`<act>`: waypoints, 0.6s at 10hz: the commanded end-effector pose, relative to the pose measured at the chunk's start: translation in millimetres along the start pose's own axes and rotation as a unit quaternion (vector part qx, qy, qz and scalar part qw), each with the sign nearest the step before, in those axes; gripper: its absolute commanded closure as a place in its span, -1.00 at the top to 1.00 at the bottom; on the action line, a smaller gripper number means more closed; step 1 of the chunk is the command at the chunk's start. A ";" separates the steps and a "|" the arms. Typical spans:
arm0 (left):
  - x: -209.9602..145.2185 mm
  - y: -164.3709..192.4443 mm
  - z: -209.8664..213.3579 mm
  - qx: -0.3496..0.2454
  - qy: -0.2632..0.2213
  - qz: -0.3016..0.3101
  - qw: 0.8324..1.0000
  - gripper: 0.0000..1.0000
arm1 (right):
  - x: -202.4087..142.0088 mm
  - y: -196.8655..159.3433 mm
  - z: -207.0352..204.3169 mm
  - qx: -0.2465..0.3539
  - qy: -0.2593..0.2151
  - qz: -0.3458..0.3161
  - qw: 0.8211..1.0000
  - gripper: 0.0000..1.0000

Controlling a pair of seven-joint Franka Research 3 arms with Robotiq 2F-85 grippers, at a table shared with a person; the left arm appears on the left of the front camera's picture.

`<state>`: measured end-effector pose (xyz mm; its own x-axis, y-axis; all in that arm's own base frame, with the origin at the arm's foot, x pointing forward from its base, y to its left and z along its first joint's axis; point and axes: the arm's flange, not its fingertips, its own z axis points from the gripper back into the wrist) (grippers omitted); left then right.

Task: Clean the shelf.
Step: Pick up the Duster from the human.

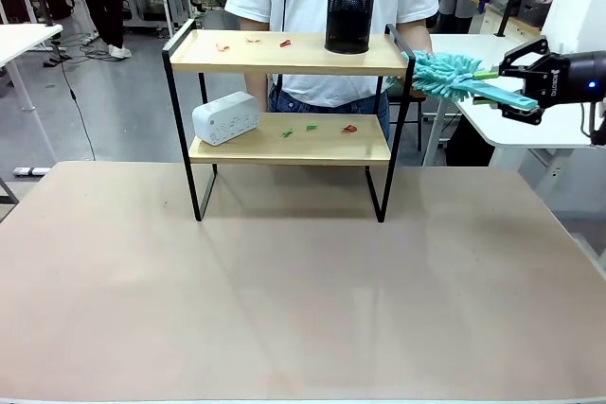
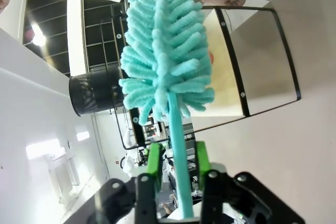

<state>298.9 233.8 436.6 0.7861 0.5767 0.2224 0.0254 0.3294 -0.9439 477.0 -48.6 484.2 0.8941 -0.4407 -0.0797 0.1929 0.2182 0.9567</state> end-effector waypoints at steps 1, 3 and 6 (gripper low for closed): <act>-1.1 -2.4 1.8 -0.004 0.003 -0.005 1.000 1.00 | -4.1 1.1 -2.0 -0.011 0.012 -0.002 1.000 -1.00; -1.1 -2.4 1.8 -0.004 0.003 -0.005 1.000 1.00 | -3.3 2.5 -1.8 -0.008 0.012 -0.002 1.000 -1.00; -1.1 -2.4 1.8 -0.004 0.003 -0.005 1.000 1.00 | -1.1 -2.4 2.9 -0.007 0.005 -0.008 1.000 -1.00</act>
<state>298.8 233.8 436.6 0.7860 0.5768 0.2224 0.0254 0.3294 -0.9439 476.3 -47.9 482.6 0.8981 -0.4320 -0.0831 0.1952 0.2220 0.9553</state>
